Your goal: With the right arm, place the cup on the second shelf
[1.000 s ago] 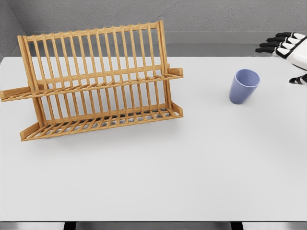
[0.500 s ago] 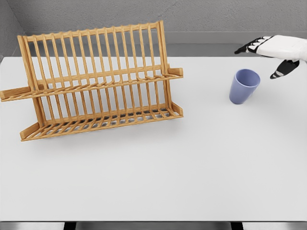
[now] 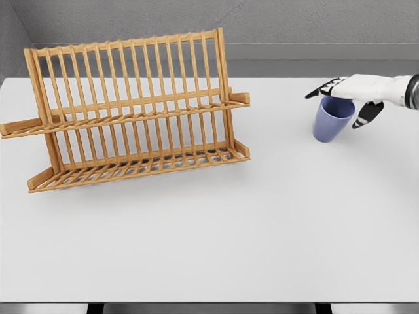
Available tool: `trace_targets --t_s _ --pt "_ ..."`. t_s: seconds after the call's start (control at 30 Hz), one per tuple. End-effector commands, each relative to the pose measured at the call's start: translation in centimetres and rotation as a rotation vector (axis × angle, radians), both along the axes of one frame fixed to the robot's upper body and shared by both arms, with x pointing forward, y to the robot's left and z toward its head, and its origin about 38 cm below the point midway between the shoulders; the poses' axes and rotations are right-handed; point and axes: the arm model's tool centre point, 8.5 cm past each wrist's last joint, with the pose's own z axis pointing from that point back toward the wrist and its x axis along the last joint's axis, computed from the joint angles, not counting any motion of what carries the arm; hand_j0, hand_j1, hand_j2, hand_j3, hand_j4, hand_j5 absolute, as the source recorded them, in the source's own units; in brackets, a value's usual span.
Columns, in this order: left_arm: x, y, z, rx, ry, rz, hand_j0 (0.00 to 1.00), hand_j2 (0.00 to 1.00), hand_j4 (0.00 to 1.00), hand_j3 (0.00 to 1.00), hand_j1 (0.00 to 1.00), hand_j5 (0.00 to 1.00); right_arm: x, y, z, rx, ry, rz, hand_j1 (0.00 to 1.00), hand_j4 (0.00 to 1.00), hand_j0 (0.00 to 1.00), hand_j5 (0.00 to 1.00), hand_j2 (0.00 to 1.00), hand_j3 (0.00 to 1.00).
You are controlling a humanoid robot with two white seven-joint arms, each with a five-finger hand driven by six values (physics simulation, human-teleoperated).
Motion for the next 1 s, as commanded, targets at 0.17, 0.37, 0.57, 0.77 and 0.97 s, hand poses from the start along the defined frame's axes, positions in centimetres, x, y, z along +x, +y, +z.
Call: trace_targets --t_s 0.17,0.37,0.57,0.77,0.97 --pt "0.0 0.0 0.0 0.0 0.0 -0.001 1.0 1.0 1.0 1.0 1.0 1.0 0.9 0.5 -1.1 0.018 0.027 -0.024 1.0 1.0 1.0 1.0 1.0 1.0" --pt "0.0 0.0 0.0 0.0 0.0 -0.001 1.0 1.0 1.0 1.0 1.0 1.0 0.8 0.4 -1.8 0.006 0.046 -0.025 1.0 1.0 1.0 1.0 1.0 1.0" --pt "0.0 0.0 0.0 0.0 0.0 0.0 1.0 1.0 1.0 1.0 1.0 1.0 0.8 0.5 -1.8 0.005 0.045 -0.019 0.75 0.75 0.75 0.75 0.75 0.75" --pt "0.0 0.0 0.0 0.0 0.001 -0.001 1.0 1.0 1.0 1.0 1.0 1.0 0.8 0.7 -1.8 0.005 0.044 -0.015 0.71 0.71 0.71 0.71 0.71 0.71" --pt "0.0 0.0 0.0 0.0 0.0 0.002 1.0 1.0 1.0 1.0 1.0 1.0 0.8 0.6 -1.3 0.011 0.033 -0.017 0.66 0.66 0.66 0.66 0.66 0.66"
